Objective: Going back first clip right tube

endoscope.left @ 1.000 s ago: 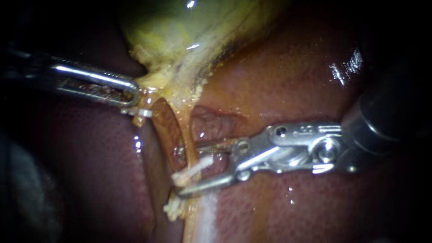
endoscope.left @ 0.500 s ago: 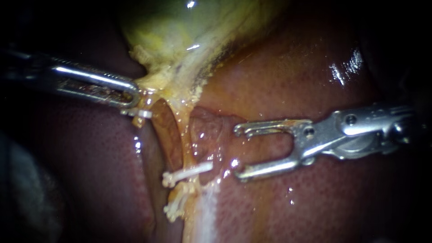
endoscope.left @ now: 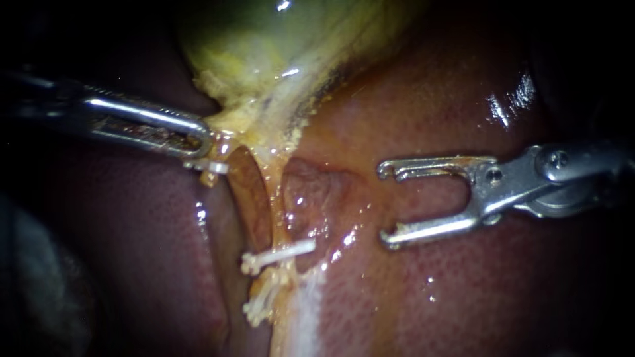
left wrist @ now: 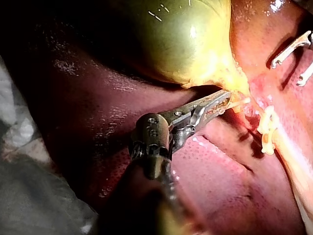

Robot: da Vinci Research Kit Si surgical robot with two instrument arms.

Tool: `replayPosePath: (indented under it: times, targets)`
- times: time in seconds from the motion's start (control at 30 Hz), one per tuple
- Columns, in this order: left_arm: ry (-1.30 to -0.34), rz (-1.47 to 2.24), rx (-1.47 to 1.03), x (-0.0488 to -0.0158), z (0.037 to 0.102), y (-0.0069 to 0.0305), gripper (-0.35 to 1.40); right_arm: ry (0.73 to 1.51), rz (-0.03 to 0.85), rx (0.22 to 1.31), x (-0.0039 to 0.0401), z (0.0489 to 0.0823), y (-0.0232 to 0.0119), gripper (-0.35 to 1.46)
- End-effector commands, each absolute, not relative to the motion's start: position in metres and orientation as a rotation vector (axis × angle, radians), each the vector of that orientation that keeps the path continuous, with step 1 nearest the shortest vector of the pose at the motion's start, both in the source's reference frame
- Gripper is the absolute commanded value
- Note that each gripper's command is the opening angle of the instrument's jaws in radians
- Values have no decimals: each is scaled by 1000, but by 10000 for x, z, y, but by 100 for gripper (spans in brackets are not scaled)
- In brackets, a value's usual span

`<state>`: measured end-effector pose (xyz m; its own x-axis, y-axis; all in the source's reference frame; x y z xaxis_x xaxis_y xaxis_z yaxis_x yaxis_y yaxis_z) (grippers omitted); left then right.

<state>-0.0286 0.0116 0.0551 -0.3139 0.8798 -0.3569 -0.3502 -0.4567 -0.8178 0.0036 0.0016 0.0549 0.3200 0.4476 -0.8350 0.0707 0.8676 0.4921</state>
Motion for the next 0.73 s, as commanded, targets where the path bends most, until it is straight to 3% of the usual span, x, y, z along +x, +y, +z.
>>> replayPosePath:
  times: [0.03,0.4,0.73]
  targets:
    - [-797,1874,-1044,-289,557,118,-35,1233,259,490,36,549,16,50]
    - [-792,1877,-1044,-317,584,119,-35,1236,249,485,31,546,18,50]
    - [-795,1881,-1042,-317,588,119,-35,1236,250,486,31,544,18,50]
